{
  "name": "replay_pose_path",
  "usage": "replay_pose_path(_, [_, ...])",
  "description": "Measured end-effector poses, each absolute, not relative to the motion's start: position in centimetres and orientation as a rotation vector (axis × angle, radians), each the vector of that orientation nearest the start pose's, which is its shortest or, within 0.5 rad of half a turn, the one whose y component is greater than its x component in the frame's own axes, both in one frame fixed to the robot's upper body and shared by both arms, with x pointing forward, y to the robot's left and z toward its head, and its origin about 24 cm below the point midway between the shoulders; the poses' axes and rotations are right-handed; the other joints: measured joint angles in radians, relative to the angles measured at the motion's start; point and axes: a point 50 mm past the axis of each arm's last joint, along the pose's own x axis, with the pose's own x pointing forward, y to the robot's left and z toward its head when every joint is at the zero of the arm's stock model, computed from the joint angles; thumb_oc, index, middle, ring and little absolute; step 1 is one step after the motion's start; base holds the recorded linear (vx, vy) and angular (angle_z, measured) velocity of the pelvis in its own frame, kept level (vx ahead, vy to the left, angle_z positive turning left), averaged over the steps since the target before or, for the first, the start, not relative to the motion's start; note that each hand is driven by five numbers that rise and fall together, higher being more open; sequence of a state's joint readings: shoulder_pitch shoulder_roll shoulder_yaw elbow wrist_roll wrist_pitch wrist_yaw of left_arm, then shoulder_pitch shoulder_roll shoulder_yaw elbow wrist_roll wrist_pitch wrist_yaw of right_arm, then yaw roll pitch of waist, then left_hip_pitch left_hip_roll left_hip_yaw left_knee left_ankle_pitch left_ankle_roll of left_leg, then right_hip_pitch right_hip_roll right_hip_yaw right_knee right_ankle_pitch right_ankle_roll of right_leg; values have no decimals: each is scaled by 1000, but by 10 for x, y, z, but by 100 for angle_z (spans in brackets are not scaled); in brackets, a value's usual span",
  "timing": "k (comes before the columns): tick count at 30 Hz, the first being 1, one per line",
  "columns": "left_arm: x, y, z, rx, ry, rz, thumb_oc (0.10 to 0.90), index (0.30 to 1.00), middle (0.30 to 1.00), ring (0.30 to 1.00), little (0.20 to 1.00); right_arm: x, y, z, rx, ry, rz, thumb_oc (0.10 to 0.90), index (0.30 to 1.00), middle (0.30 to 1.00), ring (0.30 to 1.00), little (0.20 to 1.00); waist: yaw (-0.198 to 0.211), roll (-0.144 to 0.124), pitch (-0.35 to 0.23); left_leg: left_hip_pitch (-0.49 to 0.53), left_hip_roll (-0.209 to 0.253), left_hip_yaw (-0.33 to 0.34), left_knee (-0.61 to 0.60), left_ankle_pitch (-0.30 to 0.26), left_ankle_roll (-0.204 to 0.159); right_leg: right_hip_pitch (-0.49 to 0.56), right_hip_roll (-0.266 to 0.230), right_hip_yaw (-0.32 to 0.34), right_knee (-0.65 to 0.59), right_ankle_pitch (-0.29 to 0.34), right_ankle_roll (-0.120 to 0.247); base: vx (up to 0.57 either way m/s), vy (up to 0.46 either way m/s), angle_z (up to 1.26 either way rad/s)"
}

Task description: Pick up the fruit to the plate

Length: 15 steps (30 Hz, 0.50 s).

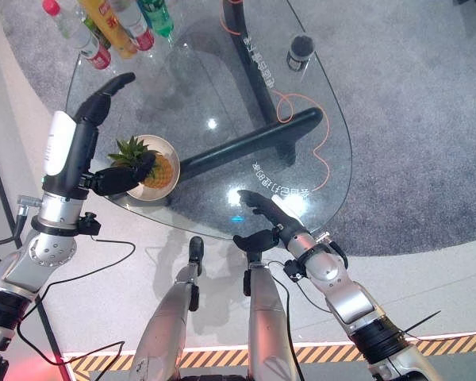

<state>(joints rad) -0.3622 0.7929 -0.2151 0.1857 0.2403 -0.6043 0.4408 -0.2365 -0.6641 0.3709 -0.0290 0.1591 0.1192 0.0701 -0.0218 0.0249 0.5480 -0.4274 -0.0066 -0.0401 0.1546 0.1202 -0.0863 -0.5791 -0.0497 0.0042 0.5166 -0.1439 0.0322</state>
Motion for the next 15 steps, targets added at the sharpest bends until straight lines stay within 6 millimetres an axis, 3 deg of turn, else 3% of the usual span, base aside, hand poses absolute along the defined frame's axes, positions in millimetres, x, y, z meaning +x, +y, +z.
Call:
replay_pose_path(4, [280, 219, 155, 718, -757, -23, 800, 900, 900, 900, 900, 275, -182, 73, -536, 53, 389, 800, 900, 900, 900, 900, 15, 4, 0, 70, 3, -1, -24, -3, 4, 74, 1, -3, -29, -2, 1, 2, -19, 0])
replay_pose_path(15, [248, 218, 67, 342, -354, 7, 800, 900, 900, 900, 900, 243, -196, 18, -412, 240, 400, 800, 900, 900, 900, 900, 25, 32, -20, 306, 32, -45, -148, -3, 15, 360, 13, -55, -201, 11, 10, 44, -54, 11])
